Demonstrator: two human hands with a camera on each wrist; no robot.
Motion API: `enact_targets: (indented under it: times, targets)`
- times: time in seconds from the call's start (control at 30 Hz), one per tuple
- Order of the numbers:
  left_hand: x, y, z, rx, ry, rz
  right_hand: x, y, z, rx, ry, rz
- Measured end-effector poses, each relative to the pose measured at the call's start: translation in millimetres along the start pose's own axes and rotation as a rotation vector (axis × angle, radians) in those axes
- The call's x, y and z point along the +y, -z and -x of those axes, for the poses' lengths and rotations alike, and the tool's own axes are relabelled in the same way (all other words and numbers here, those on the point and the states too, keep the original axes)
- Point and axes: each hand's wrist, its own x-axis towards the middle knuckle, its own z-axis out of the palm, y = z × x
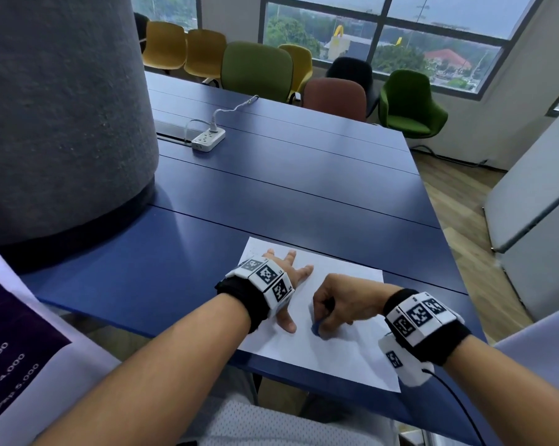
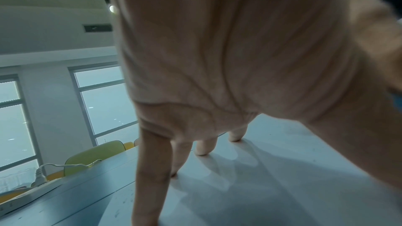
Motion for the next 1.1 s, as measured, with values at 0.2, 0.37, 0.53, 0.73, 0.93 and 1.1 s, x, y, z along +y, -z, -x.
enact_targets:
  times: [0.2, 0.37, 0.53, 0.73, 0.93, 1.1]
  targets:
    - [0, 0, 0, -0.001, 0.007, 0.006, -3, -11, 10, -0.031, 0.003, -0.018]
    - [-1, -1, 1, 0.016, -0.007, 0.011, -2, -6, 5, 0.163, 0.02, 0.01]
    - [0, -1, 0, 0.009, 0.001, 0.004, -9, -11, 8, -0.073, -0.014, 0.03]
    - [-4, -4, -1, 0.043, -0.017, 0.021, 14, 30, -27, 0.398, -0.042, 0.122]
    - [-3, -5, -3, 0.046, -0.014, 0.019, 16, 26, -31, 0.308, -0.013, 0.044]
    - [-3, -4, -1, 0.059, -0.021, 0.006, 24, 37, -36, 0.362, -0.071, 0.029]
